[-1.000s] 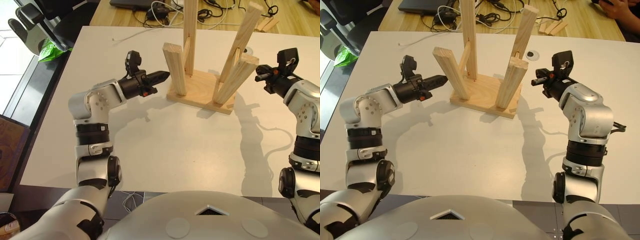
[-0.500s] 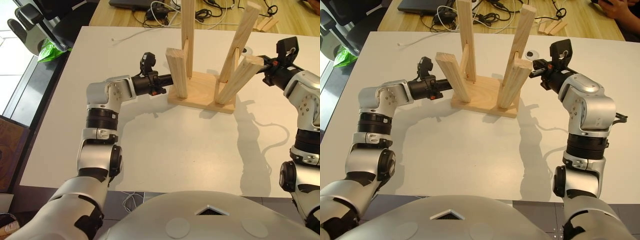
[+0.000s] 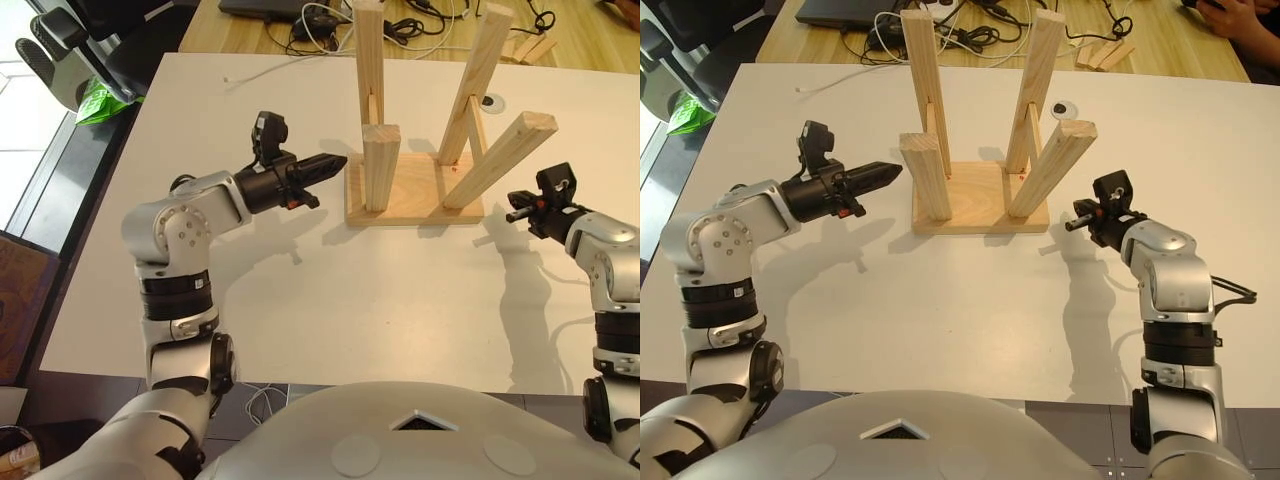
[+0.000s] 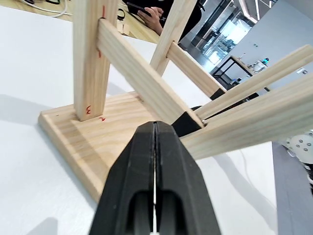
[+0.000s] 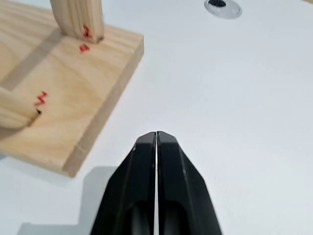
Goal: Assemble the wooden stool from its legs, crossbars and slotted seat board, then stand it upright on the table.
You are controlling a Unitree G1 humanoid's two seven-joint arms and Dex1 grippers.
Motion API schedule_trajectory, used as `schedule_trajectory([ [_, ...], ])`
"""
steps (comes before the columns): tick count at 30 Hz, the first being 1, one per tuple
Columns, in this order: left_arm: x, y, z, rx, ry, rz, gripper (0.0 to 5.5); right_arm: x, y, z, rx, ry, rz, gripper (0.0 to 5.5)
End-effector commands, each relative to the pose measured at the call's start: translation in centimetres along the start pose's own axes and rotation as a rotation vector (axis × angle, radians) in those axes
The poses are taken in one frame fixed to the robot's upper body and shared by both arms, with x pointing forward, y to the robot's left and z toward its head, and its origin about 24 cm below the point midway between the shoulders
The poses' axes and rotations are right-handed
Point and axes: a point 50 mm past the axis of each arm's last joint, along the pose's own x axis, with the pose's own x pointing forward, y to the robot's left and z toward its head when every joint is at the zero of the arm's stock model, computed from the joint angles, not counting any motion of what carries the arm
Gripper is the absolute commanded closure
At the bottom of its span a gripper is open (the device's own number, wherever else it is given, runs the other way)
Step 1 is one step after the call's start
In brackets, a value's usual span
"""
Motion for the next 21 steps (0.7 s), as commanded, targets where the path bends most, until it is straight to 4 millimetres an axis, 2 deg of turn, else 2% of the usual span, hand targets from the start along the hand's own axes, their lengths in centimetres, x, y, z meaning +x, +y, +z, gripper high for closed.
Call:
schedule_trajectory([
  [1,-0.7,0.8,-2.8,0.043,0.121,0.188,5.50,0.1,-0.2,-2.3,0.001,0.046,-0.029,5.45],
  [3,-0.2,1.2,-4.1,0.087,0.171,0.280,5.50,0.3,0.2,-2.9,0.009,0.036,-0.005,5.45],
  [6,0.8,1.8,-4.9,0.102,0.187,0.343,5.50,0.6,1.0,-3.1,0.024,0.015,0.033,5.45],
  [13,3.3,1.5,-6.1,0.116,0.210,0.331,5.50,2.1,2.7,-2.4,0.029,-0.023,0.078,5.45],
  [21,4.2,1.4,-6.5,0.206,0.284,0.345,5.50,2.6,4.1,-1.7,0.029,-0.032,0.144,5.45],
])
